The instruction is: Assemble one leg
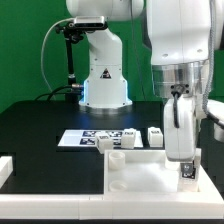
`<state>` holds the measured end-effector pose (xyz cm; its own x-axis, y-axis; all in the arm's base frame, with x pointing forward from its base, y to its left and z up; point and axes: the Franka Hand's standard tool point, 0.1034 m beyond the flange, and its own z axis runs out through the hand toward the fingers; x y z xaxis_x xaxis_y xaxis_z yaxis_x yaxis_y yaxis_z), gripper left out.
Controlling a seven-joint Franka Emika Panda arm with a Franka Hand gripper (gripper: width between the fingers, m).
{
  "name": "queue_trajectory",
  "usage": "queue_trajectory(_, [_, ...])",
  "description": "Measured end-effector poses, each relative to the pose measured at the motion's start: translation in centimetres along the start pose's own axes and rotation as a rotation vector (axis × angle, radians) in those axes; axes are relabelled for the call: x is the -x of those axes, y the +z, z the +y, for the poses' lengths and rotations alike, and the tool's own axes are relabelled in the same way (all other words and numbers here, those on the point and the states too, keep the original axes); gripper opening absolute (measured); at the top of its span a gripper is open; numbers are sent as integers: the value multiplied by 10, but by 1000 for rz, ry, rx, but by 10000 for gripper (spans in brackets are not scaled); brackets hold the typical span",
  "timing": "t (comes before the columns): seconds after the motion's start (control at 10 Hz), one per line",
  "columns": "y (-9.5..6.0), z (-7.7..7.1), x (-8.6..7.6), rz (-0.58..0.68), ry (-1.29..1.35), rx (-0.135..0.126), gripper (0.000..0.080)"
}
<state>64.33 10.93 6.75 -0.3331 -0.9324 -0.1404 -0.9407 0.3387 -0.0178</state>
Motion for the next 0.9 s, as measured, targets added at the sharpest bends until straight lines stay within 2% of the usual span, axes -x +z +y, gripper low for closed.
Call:
queue_trajectory(0.2, [1, 0, 0, 1, -5, 0, 298])
queue_trajectory(0.3, [1, 0, 0, 1, -8, -2, 471])
queue_trajectory(0.4, [0, -1, 0, -1, -14, -4, 608])
queue_trajectory(0.5, [-11, -5, 4, -11, -46, -17, 637])
queue_trajectory(0.7, [-44, -12, 13, -40, -105, -54, 647])
queue_trajectory(0.9, [-44, -13, 13, -40, -108, -56, 648])
